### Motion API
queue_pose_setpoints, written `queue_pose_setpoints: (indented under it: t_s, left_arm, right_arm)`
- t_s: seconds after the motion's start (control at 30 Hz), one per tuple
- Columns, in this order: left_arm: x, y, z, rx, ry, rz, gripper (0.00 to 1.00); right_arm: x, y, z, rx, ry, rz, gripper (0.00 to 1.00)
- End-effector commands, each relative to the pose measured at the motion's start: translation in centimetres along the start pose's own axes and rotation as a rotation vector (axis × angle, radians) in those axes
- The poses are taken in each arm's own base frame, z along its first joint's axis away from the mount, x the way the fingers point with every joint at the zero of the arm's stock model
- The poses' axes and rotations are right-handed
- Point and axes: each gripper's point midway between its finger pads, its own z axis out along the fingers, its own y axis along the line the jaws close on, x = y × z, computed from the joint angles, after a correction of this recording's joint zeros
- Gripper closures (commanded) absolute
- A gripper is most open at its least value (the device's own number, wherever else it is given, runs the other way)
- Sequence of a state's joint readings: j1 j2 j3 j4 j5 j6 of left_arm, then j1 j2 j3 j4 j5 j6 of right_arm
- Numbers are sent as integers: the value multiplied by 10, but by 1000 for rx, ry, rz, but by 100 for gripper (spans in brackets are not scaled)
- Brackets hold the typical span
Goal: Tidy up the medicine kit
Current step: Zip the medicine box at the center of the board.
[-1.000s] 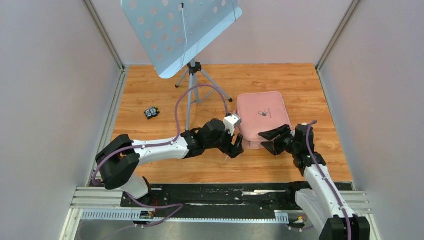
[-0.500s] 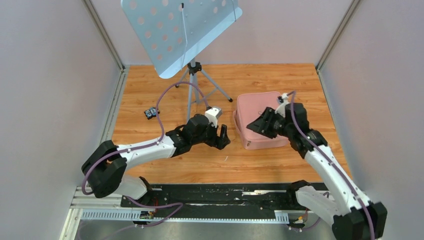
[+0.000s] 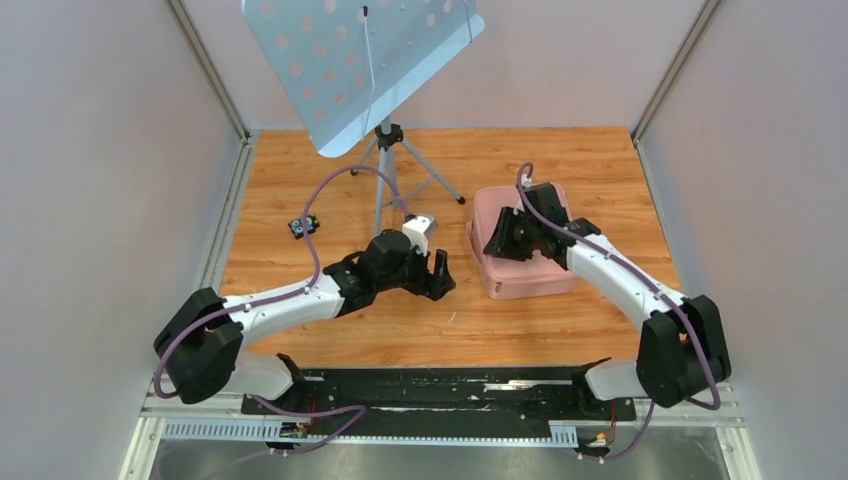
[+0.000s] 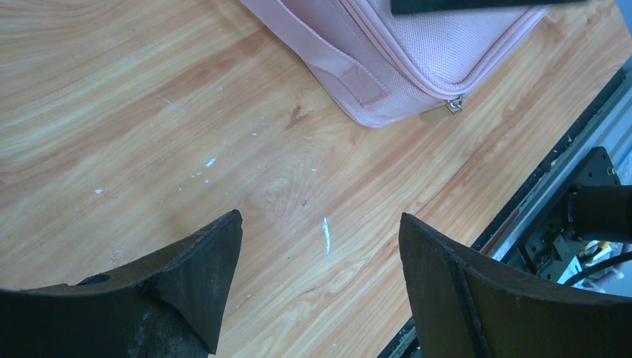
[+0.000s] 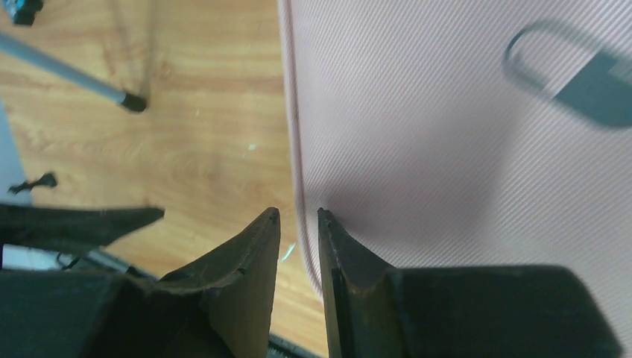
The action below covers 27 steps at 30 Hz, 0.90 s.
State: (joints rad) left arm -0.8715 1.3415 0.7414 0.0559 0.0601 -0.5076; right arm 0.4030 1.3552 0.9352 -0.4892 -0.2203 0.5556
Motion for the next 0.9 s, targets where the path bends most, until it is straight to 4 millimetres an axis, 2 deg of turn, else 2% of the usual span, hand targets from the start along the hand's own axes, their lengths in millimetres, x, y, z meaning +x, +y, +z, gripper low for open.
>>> queue_pose_setpoints:
  t_s: [0.0, 0.17, 0.3, 0.4, 0.43, 0.57, 0.6, 0.63, 0.67, 0.7, 0.87]
  left_arm:
    - [-15, -14, 3, 58, -35, -8, 15]
    - [-20, -22, 6, 85, -37, 5, 15]
    - [-18, -37, 13, 116, -24, 41, 15]
    - [-10, -53, 23, 129, -4, 73, 15]
    - [-9, -66, 24, 155, -8, 84, 16]
    - [-1, -95, 43, 197, -13, 62, 20]
    - [5, -94, 51, 182, -3, 51, 21]
    - [3, -105, 54, 195, -13, 57, 22]
    - [8, -103, 62, 173, -1, 61, 23]
    - [4, -112, 64, 174, -16, 69, 23]
    - [10, -115, 82, 129, -21, 62, 23]
  right_arm:
    - [-43, -14, 3, 135, -131, -80, 72]
    - [-55, -13, -18, 155, -203, -94, 71]
    - [-68, -27, -49, 202, -316, -64, 66]
    - [-79, -57, -70, 217, -369, 23, 55]
    - [-84, -71, -76, 234, -387, 61, 51]
    - [-96, -112, -92, 234, -406, 186, 39]
    - [-99, -124, -96, 242, -415, 226, 38]
    - [-102, -134, -97, 231, -416, 264, 38]
    - [-104, -143, -99, 221, -418, 300, 38]
    - [-106, -150, -99, 200, -416, 327, 38]
    - [-102, -170, -89, 93, -359, 408, 38]
